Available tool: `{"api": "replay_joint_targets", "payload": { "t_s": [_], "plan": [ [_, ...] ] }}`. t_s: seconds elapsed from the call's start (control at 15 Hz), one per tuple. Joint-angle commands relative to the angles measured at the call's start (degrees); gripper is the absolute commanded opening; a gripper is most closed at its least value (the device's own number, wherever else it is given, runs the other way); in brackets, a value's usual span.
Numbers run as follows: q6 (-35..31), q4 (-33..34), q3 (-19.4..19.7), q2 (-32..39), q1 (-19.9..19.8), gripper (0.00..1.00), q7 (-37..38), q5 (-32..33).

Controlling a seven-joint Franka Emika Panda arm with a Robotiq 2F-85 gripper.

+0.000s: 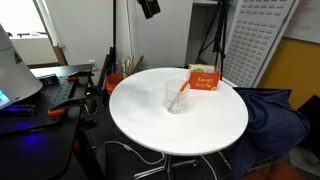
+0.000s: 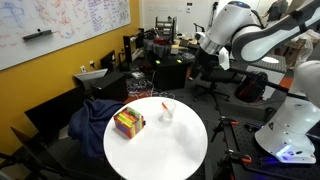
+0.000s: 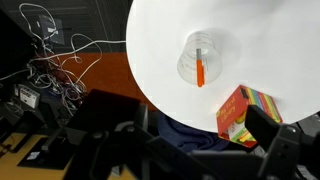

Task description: Pick the marker from the cup and put it on the table

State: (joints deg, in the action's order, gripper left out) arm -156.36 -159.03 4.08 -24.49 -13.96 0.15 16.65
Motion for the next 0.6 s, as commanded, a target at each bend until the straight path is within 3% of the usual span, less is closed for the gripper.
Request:
{"api": "replay_joint_targets", "payload": {
  "t_s": [0.0,0.53],
  "plan": [
    [-2.2,0.1,0.1,2.1,-1.0,1.00,-0.9,0.9],
    [-0.3,0.1,-0.1,2.4,-0.1,1.00,-0.3,-0.3]
  ]
}}
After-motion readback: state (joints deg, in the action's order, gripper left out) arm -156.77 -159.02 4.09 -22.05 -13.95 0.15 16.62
